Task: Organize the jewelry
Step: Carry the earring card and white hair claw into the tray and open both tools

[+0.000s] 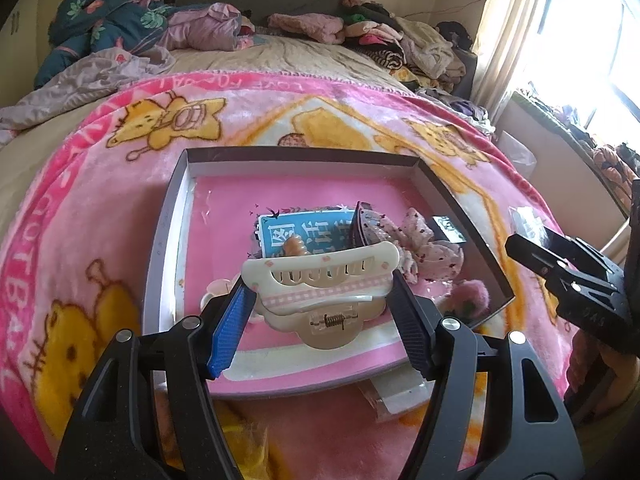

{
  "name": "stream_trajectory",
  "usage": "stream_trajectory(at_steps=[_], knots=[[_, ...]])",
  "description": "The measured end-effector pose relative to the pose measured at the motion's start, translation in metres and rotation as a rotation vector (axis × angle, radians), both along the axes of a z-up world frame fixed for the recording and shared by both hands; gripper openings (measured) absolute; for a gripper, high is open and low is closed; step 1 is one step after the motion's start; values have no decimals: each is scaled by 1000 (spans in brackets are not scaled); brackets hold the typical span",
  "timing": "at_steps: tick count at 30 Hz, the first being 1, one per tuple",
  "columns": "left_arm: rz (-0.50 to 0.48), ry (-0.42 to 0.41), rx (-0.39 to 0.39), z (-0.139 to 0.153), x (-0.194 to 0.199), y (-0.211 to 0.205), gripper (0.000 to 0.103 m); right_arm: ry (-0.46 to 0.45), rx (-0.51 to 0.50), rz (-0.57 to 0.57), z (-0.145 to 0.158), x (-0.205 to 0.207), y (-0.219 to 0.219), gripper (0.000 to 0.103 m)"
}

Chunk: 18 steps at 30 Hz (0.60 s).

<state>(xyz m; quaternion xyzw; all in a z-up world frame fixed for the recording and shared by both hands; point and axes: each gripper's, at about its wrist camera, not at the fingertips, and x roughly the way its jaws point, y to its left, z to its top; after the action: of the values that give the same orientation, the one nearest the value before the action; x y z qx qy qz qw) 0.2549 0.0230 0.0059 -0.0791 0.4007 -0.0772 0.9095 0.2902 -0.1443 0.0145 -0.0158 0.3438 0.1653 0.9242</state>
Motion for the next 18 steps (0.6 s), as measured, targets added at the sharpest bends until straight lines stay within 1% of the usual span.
stream_trajectory(at_steps=[8,14,18], knots=[[19,34,7,-18,9,6,58,23,-20,29,-14,18,14,67],[23,24,26,-19,6,6,58,50,-30,56,-27,23,26,67],[42,23,20,-19,6,14,58,64,-35,76,-34,23,34,68]])
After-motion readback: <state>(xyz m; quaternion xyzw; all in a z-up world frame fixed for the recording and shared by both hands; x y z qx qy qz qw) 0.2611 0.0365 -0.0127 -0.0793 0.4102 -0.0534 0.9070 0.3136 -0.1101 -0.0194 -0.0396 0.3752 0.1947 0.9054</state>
